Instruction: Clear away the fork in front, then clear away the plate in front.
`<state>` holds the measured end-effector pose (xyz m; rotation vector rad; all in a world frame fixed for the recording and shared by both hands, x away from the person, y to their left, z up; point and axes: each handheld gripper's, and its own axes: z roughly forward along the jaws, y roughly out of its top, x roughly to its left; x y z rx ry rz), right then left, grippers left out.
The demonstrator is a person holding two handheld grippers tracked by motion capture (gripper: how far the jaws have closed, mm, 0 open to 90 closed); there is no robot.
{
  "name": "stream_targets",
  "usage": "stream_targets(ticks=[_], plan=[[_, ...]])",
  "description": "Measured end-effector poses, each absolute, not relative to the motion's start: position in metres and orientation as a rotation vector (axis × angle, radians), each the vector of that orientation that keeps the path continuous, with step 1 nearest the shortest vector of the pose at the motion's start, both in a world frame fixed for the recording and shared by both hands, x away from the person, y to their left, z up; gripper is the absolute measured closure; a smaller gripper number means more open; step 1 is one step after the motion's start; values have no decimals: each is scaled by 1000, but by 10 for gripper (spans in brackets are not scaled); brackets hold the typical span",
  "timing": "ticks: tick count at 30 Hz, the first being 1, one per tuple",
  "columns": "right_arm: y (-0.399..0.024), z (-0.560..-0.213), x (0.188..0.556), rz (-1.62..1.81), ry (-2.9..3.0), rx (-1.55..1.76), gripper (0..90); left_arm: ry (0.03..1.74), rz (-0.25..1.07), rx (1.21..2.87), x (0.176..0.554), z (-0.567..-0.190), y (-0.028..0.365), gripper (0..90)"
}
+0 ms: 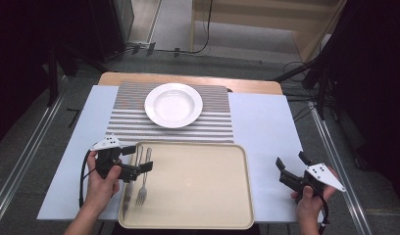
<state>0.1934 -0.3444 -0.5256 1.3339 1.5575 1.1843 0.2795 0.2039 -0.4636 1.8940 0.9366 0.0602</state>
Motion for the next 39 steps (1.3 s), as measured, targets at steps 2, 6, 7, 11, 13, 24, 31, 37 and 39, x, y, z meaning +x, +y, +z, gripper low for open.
stream_targets(ticks=[2, 6, 7, 11, 13, 24, 31, 37, 39], plan=[[-344, -526, 193, 1186, 1560, 1331, 146, 947, 76, 1891, 283, -461, 204, 0], [-344, -526, 193, 1190, 1557, 1330, 146, 939, 88, 1891, 290, -458, 204, 0], [-344, -526, 193, 1189, 1556, 1330, 147, 940, 89, 1892, 292, -458, 203, 0], [-341, -527, 193, 1178, 1571, 1309, 146, 940, 111, 1910, 300, -458, 201, 0], [-339, -527, 193, 1174, 1579, 1300, 146, 939, 118, 1909, 304, -457, 199, 0], [-340, -527, 191, 1209, 1589, 1270, 141, 976, 155, 1871, 333, -448, 195, 0], [-341, -526, 190, 1214, 1580, 1266, 133, 995, 146, 1854, 353, -447, 193, 0], [-340, -526, 190, 1214, 1579, 1265, 133, 1005, 159, 1874, 366, -449, 186, 0], [-340, -526, 190, 1215, 1579, 1265, 133, 1011, 155, 1873, 370, -449, 184, 0]])
